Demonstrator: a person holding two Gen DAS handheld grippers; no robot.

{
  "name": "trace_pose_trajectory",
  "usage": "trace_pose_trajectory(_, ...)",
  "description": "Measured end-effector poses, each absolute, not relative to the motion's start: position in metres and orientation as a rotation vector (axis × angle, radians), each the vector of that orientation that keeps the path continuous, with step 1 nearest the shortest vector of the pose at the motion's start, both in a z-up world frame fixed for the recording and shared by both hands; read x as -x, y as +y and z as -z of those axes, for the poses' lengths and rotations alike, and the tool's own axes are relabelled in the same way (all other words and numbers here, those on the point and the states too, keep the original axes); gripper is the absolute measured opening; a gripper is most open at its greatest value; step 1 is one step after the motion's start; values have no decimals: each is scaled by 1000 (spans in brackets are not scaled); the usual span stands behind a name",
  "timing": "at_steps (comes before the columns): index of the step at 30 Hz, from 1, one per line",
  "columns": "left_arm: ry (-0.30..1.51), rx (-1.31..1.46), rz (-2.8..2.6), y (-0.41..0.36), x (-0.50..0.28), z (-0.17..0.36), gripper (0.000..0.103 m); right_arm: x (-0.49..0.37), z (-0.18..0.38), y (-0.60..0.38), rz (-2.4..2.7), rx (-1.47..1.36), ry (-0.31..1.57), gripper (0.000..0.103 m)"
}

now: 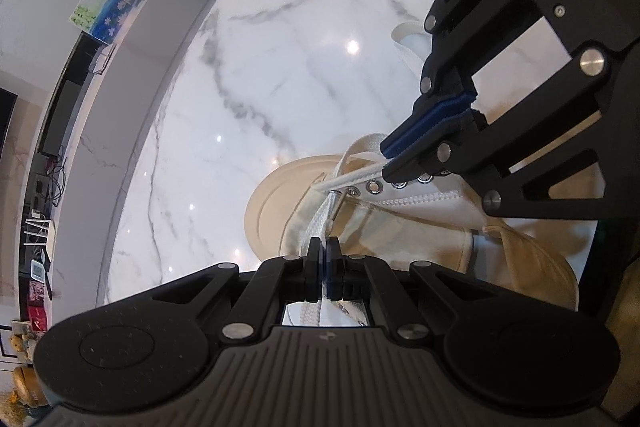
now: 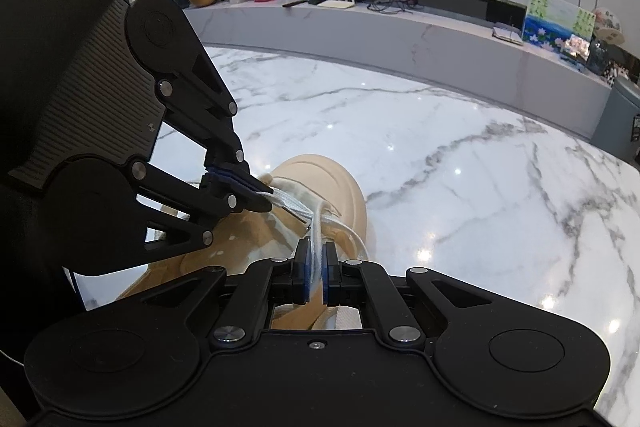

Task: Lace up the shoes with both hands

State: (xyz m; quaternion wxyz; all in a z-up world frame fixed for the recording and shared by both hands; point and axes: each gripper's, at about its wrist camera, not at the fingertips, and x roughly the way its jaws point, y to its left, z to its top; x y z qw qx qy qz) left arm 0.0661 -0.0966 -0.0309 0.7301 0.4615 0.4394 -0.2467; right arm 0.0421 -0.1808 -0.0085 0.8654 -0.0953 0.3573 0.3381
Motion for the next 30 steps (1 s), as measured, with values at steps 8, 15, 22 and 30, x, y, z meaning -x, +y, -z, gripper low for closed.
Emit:
trace_pose_trajectory(8, 969, -1052, 559, -99, -62, 32, 1, -41, 7, -183, -714, 191, 741, 3)
trace_pose_trajectory(15, 971, -1055, 583, -100, -59, 31, 1, -41, 7, -184, -715, 185, 741, 3)
trace_pose_trajectory(22, 971, -1053, 601, -101, -60, 29, 1, -42, 8, -187, -716, 193, 739, 3)
trace_pose_trajectory(30, 982, -1064, 589, -101, -65, 31, 1, -42, 8, -187, -718, 193, 738, 3)
